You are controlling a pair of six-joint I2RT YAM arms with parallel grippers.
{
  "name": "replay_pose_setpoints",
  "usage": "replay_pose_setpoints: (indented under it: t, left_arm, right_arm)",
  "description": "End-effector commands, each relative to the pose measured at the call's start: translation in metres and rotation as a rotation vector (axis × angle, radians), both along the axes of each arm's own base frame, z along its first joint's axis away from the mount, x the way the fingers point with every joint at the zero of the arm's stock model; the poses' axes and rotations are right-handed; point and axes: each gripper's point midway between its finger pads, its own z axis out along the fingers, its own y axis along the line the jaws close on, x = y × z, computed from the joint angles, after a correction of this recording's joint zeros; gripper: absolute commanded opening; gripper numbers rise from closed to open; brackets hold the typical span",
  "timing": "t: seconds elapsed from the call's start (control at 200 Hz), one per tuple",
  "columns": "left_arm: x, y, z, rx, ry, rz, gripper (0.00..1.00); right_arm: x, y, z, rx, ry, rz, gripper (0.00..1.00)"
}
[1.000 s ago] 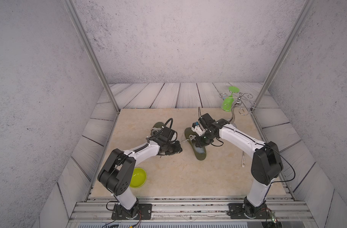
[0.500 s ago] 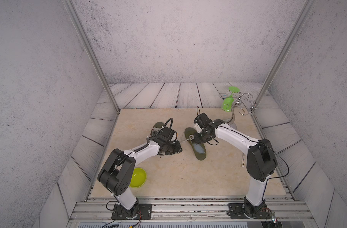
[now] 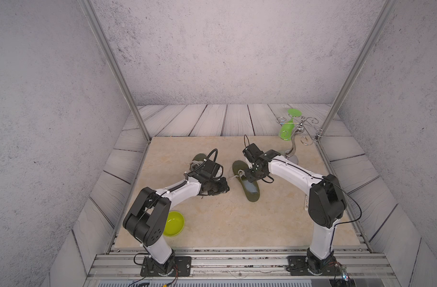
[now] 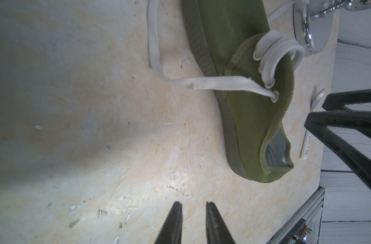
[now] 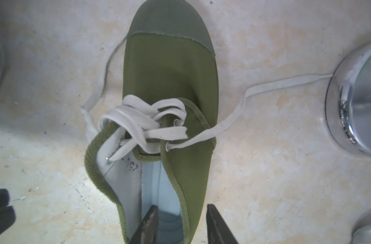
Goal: Insert the insole into the shoe
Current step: Adjust the insole in the shoe, then move the shoe to the center of the board.
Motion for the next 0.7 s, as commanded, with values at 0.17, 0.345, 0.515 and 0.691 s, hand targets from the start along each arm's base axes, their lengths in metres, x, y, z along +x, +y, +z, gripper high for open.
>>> replay_pose_setpoints:
  t: [0.17,0.345,0.515,0.691]
  left_arm:
    - [0.003,0.004,0.005,0.010,-0.019,0.003,0.24]
    - [0.003,0.004,0.006,0.009,-0.021,0.004,0.24]
    - [0.005,0.004,0.017,0.010,-0.039,0.001,0.24]
    - [0.007,0.014,0.038,0.045,-0.084,0.010,0.24]
  right_arm:
    - [-0.016,-0.011,-0.042,-0.135,0.098,0.029,0.48]
    - [-0.020,-0.015,-0.057,-0.157,0.125,0.014,0.49]
    - [-0.014,-0.020,-0.069,-0.185,0.124,-0.004,0.47]
    - [-0.008,-0.020,-0.076,-0.174,0.130,-0.010,0.34]
